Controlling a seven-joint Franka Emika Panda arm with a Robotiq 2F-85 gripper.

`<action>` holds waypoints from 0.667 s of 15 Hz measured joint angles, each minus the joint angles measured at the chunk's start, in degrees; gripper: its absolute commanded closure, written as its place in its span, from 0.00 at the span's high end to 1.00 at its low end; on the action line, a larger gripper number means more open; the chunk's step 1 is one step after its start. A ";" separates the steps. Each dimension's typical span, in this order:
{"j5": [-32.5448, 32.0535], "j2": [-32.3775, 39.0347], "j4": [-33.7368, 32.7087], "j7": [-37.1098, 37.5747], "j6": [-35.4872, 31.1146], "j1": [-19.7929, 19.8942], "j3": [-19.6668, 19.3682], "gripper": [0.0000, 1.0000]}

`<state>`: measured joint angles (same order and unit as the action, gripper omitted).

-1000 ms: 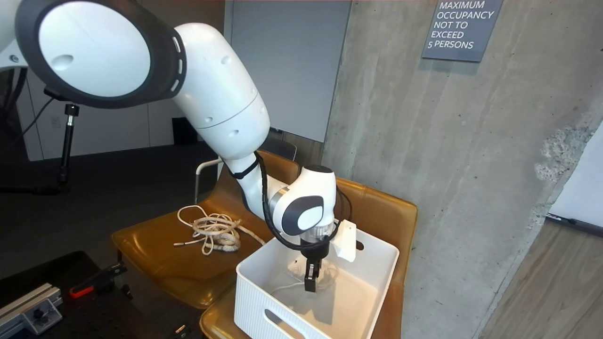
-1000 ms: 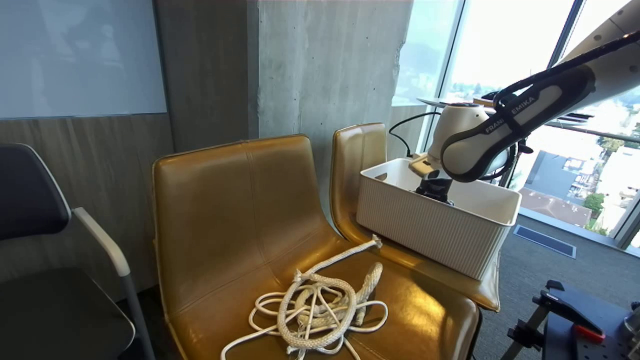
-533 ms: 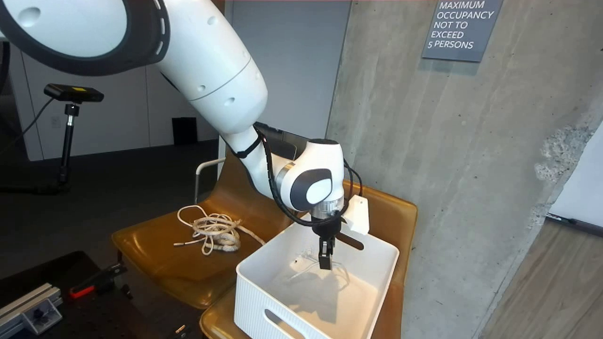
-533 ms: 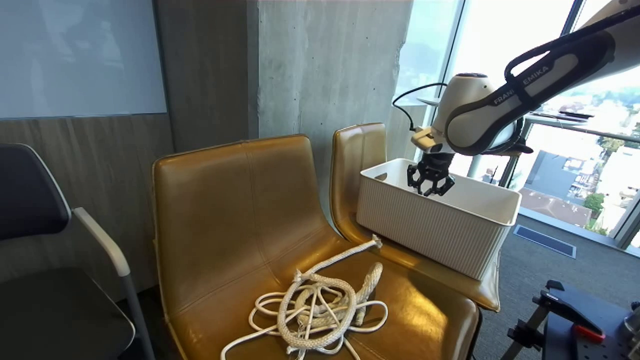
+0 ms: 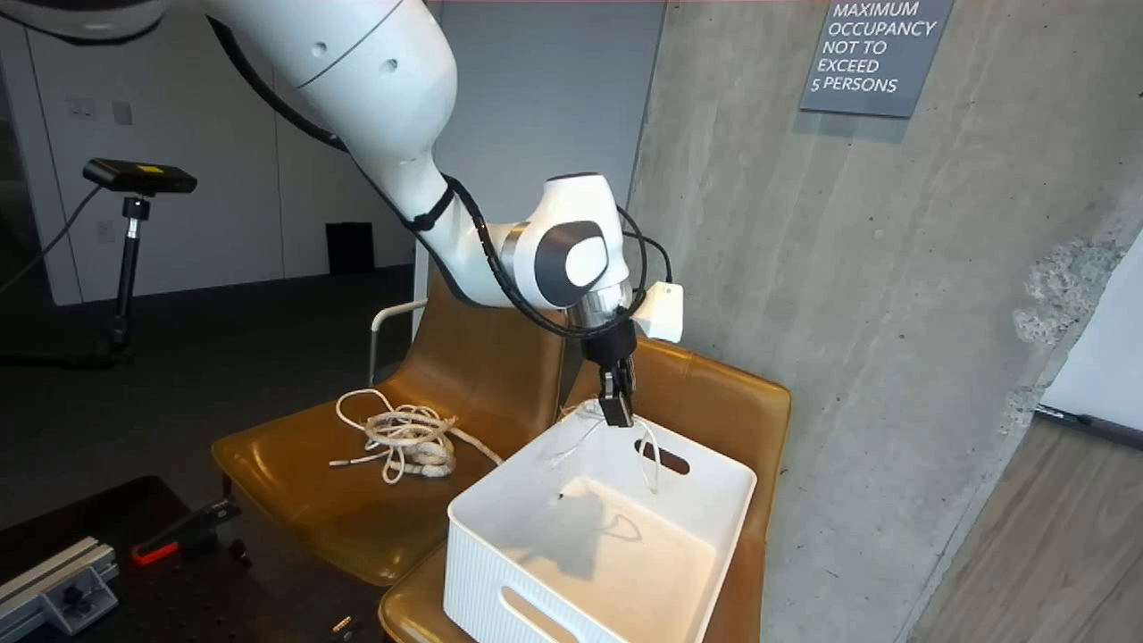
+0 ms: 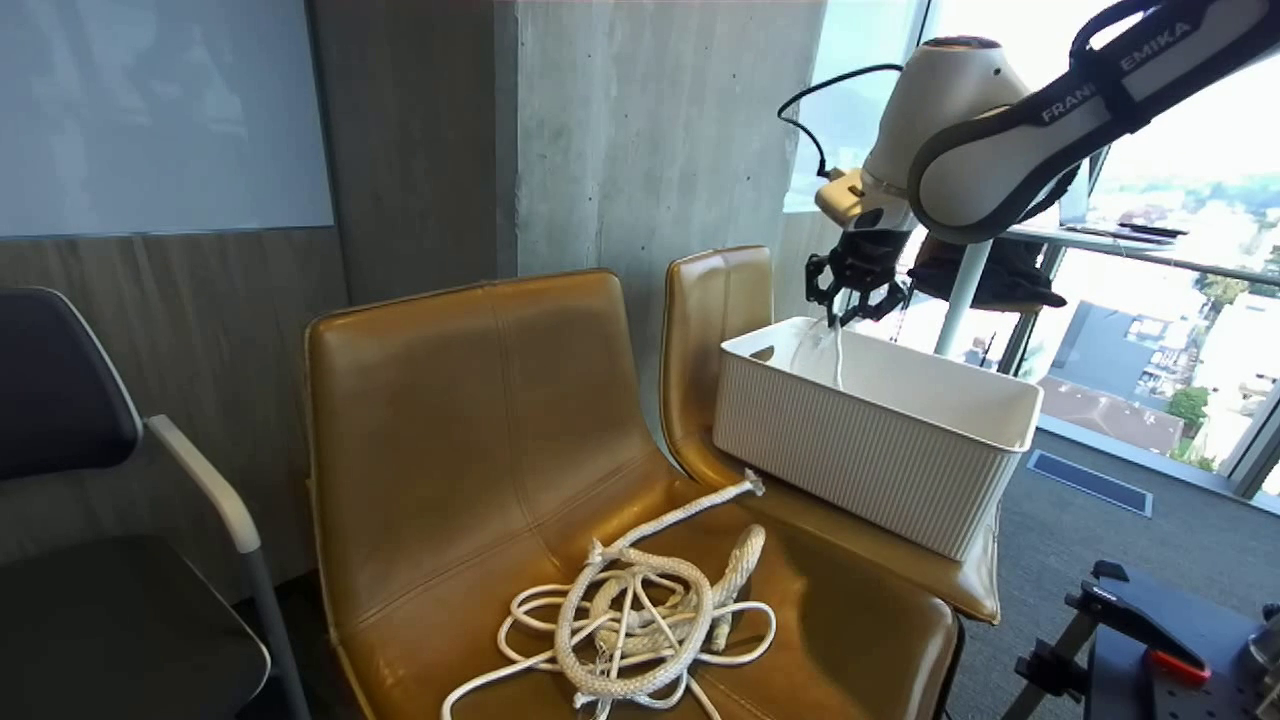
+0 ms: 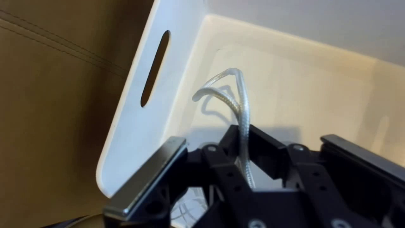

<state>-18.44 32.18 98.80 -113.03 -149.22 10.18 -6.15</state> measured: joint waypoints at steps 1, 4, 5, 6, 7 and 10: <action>-1.66 -1.68 0.87 2.51 0.01 -1.71 -0.47 0.03; -7.97 -6.57 3.36 11.49 0.51 -7.36 -1.29 0.03; -10.43 -8.17 4.13 14.95 1.33 -9.44 -1.32 0.03; -12.91 -9.67 4.81 18.46 2.33 -11.63 -1.27 0.03; -15.33 -11.04 5.41 22.05 3.73 -13.87 -1.07 0.03; -21.40 -13.71 6.71 32.09 8.74 -19.35 1.34 0.03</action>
<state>-39.84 18.46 105.51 -80.93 -140.48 -9.17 -4.81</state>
